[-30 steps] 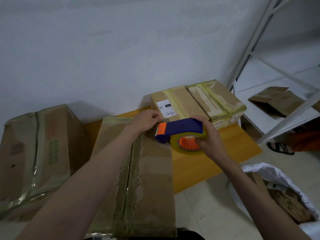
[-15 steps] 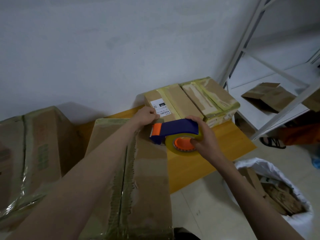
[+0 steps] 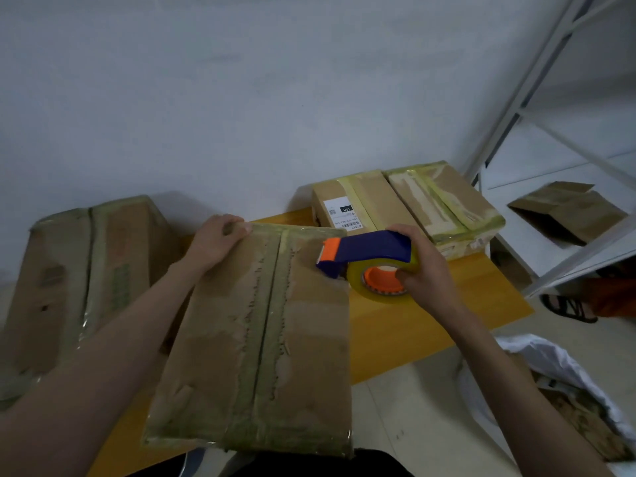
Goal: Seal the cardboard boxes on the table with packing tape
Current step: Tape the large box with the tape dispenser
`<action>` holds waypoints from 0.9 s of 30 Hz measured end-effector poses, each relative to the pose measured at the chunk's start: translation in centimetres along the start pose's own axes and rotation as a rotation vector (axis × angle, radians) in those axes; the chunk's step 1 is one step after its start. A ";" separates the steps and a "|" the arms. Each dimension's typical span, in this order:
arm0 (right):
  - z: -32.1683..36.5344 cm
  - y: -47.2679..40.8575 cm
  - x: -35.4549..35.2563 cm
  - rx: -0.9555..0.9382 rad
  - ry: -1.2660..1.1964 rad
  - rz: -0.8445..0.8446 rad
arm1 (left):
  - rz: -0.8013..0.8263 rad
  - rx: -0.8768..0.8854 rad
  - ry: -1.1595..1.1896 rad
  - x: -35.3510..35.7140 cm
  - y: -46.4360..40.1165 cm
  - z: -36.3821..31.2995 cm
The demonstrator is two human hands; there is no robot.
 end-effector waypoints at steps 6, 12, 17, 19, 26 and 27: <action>0.0 -0.2 0.1 0.004 0.017 -0.001 | -0.023 -0.109 0.028 0.9 0.5 0.4; -0.5 0.1 0.3 0.019 0.007 -0.014 | 0.035 -0.158 -0.127 1.8 1.6 0.7; -0.7 0.3 0.4 0.002 0.001 -0.025 | 0.016 -0.150 -0.357 2.2 2.0 0.0; -0.8 0.4 0.4 0.003 -0.002 -0.024 | 0.019 -0.079 -0.430 2.9 2.6 -1.0; -0.6 0.2 0.3 0.006 -0.005 -0.011 | 0.087 0.166 -0.493 6.5 4.3 -5.4; -0.6 0.2 0.3 0.007 -0.009 -0.008 | 0.084 0.151 -0.519 6.6 4.3 -5.5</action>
Point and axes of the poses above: each hand's wrist, its own y-axis away from the middle knuckle, its own x-axis out of the palm, z = x × y, the point moved 6 cm from there along -y, towards the middle knuckle, and after that the axes turned 13 degrees about z, right-handed, at the moved point
